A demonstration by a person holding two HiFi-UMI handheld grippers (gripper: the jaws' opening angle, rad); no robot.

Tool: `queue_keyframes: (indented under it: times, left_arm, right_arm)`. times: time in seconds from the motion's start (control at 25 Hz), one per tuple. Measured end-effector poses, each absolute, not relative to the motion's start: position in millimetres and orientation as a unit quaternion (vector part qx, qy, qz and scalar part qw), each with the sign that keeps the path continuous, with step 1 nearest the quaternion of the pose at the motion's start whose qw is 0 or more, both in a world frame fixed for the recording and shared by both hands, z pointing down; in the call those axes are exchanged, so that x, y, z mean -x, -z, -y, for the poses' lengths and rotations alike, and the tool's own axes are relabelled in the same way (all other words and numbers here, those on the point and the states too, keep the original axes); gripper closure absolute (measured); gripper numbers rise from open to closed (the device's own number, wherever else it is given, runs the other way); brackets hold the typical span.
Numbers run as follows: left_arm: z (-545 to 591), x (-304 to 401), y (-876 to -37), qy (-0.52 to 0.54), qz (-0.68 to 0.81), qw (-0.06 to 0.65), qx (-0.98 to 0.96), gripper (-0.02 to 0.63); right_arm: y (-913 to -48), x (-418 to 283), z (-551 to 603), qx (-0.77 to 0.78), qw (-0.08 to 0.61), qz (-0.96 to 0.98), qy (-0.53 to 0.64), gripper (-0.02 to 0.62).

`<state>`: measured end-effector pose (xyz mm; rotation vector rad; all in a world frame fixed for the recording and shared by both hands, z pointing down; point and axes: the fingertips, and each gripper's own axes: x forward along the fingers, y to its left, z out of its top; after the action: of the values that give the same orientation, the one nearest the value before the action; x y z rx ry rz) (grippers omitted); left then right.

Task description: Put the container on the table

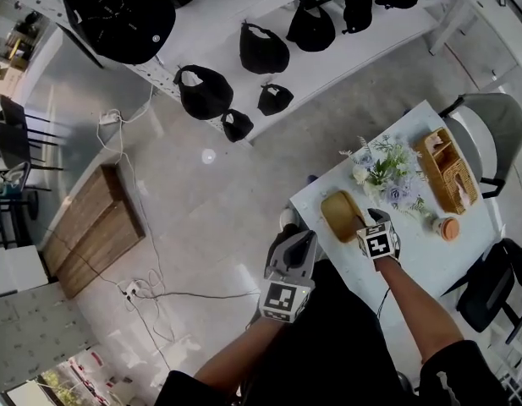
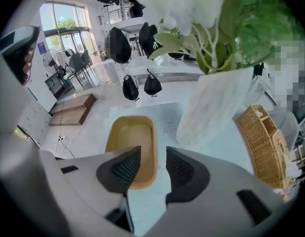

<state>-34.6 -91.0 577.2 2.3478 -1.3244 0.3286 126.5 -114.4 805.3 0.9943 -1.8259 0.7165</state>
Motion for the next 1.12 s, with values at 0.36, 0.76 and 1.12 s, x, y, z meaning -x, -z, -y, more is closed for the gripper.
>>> queue_keyframes:
  times: [0.36,0.76,1.12]
  left_arm:
    - [69,24,-550,-0.116,0.48,0.188,-0.849,0.597]
    - [75,-11,-524,-0.108,0.423,0.173,-0.883,0.597]
    - [90,-86,-494,-0.11,0.29,0.176,-0.934,0.597]
  right_arm:
    - [-760,-145,97,-0.448,0.387,0.738,-0.325,0.437]
    - [-684,-187,78,-0.548,0.29,0.712,-0.33,0.462]
    - [-600,-265,35,-0.701,0.17,0.608,-0.331,0.506]
